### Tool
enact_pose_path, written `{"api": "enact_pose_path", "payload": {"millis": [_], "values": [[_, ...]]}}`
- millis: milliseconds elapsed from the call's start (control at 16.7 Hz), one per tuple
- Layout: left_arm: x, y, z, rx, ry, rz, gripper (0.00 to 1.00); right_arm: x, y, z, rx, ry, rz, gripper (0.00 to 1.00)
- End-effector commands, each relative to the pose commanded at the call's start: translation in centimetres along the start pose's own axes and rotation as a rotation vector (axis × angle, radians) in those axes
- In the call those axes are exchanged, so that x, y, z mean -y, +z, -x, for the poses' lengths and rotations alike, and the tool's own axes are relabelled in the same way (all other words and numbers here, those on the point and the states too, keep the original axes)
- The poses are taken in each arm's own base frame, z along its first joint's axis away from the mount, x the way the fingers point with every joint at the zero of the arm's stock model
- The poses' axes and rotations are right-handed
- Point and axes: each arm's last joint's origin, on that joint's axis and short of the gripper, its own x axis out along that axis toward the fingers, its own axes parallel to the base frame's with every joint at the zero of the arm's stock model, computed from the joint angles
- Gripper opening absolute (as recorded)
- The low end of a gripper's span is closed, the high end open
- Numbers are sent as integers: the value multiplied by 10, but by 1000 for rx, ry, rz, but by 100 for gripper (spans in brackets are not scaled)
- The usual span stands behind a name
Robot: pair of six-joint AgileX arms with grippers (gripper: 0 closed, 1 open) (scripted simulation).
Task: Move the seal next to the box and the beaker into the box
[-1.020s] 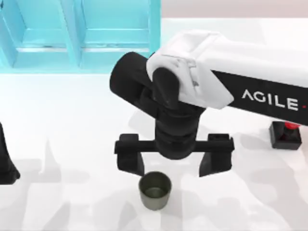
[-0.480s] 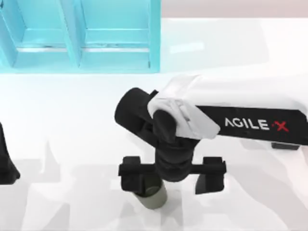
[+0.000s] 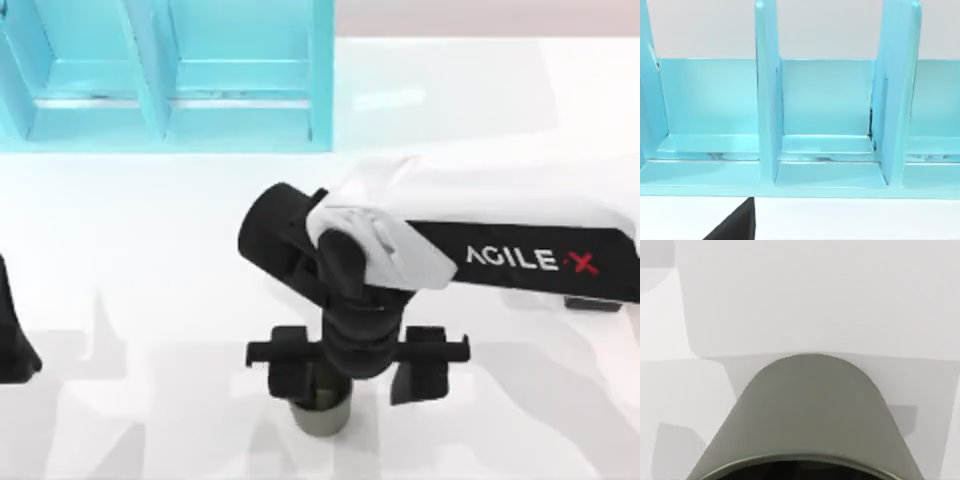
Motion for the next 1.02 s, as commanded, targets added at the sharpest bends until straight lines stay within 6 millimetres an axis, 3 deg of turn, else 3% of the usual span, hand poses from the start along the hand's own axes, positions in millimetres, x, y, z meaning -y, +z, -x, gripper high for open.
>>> {"api": "enact_pose_path", "payload": {"millis": [420,1020], "values": [[0,0,0,0,0,0,100,0,0,0,0,0,0,2],[0,0,0,0,0,0,100,1,1,1,0,0,-2,0]]}}
